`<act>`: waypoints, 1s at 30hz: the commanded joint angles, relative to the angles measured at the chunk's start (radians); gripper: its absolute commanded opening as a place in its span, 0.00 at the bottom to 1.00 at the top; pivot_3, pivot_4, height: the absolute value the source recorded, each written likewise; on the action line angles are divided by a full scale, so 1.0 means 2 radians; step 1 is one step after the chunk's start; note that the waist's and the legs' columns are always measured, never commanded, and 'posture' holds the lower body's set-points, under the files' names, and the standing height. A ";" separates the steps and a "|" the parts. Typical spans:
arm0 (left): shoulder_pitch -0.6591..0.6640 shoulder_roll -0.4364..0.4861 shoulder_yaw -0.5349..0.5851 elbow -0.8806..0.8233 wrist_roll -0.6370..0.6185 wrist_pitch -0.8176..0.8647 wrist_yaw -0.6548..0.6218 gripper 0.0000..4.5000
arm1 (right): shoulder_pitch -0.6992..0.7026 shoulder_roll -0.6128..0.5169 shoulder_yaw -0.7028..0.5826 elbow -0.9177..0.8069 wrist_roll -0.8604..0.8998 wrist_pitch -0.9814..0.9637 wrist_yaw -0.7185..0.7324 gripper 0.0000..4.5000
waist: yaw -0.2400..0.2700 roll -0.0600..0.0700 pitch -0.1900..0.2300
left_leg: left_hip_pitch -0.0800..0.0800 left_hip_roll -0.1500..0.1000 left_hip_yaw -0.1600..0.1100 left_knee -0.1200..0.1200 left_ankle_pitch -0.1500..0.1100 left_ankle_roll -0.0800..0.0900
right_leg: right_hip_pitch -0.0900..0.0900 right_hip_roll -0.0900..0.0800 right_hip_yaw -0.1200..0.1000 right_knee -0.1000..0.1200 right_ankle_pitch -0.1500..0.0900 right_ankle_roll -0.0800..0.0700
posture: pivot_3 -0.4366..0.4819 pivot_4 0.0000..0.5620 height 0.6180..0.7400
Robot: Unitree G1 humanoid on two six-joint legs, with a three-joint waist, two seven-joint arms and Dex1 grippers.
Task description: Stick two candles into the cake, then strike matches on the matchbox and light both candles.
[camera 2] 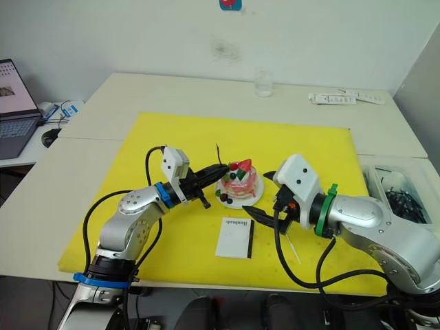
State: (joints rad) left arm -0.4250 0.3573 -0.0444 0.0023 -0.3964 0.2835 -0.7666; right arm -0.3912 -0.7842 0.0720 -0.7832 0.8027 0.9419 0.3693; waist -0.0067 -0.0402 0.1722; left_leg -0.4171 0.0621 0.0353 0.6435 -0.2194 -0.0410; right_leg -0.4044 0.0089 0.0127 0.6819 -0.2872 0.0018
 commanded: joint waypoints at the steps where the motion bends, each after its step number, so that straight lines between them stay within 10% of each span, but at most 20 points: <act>1: -0.005 -0.003 0.009 -0.009 -0.013 0.024 0.006 0.00 | 0.001 0.002 -0.018 -0.019 -0.001 -0.001 0.000 0.99 | 0.000 0.000 0.000 | 0.000 0.000 0.000 0.000 0.000 0.000 | 0.000 0.000 0.000 0.000 0.000 0.000 | 0.48 0.27 1.00; 15: 0.008 0.049 0.065 -0.086 -0.026 0.063 0.025 1.00 | 0.007 0.016 -0.025 -0.014 -0.004 -0.002 -0.004 1.00 | -0.001 0.000 0.000 | 0.000 0.000 0.000 0.000 0.000 0.000 | 0.000 0.001 0.001 0.000 0.001 0.001 | 0.48 0.27 1.00; 30: 0.129 0.140 0.077 -0.198 -0.108 0.152 -0.047 1.00 | 0.164 -0.026 -0.084 -0.064 -0.049 -0.029 0.008 1.00 | 0.000 0.000 0.000 | 0.000 0.001 0.000 0.000 0.000 0.000 | 0.000 -0.001 0.000 0.000 0.001 0.001 | 0.48 0.27 1.00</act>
State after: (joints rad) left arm -0.1686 0.6414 0.1081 -0.3515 -0.5924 0.5884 -0.8621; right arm -0.0793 -0.8278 -0.0749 -0.8656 0.7297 0.9175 0.3799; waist -0.0068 -0.0402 0.1723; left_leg -0.4171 0.0638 0.0357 0.6440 -0.2194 -0.0410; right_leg -0.4049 0.0066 0.0136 0.6815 -0.2858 0.0029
